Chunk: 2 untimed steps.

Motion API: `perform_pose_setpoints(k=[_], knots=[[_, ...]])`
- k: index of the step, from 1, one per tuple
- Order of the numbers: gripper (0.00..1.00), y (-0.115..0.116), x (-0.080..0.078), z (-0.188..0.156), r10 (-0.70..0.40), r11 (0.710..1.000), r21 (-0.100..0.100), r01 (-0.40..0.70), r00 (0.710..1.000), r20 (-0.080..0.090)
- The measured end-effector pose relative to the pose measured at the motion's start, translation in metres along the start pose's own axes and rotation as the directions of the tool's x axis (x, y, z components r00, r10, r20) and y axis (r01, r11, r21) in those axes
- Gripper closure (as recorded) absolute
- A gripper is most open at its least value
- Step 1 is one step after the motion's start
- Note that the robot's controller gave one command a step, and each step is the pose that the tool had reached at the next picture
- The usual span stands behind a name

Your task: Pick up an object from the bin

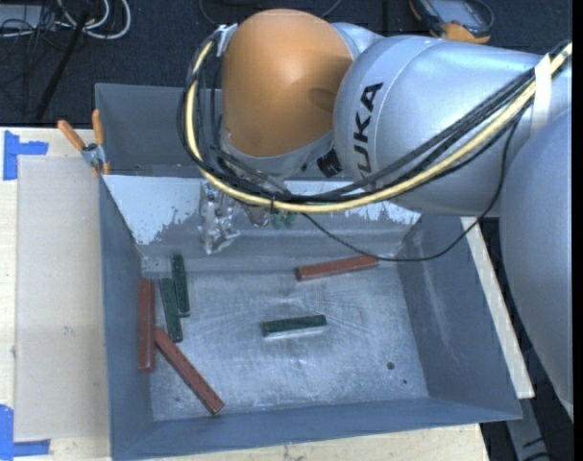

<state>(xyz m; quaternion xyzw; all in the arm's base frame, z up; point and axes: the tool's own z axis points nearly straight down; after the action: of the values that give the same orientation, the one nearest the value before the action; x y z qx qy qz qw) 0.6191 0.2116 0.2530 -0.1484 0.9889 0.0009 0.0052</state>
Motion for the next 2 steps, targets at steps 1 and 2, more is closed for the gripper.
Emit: perform_pose_setpoints(k=[1, 2], knots=[[1.00, 0.000, 0.002, 0.005, 0.001, 1.000, 0.000, -0.001, 1.000, -0.009], [0.00, 0.009, -0.003, 0.097, 0.060, 0.998, 0.000, -0.060, 0.998, -0.012]])
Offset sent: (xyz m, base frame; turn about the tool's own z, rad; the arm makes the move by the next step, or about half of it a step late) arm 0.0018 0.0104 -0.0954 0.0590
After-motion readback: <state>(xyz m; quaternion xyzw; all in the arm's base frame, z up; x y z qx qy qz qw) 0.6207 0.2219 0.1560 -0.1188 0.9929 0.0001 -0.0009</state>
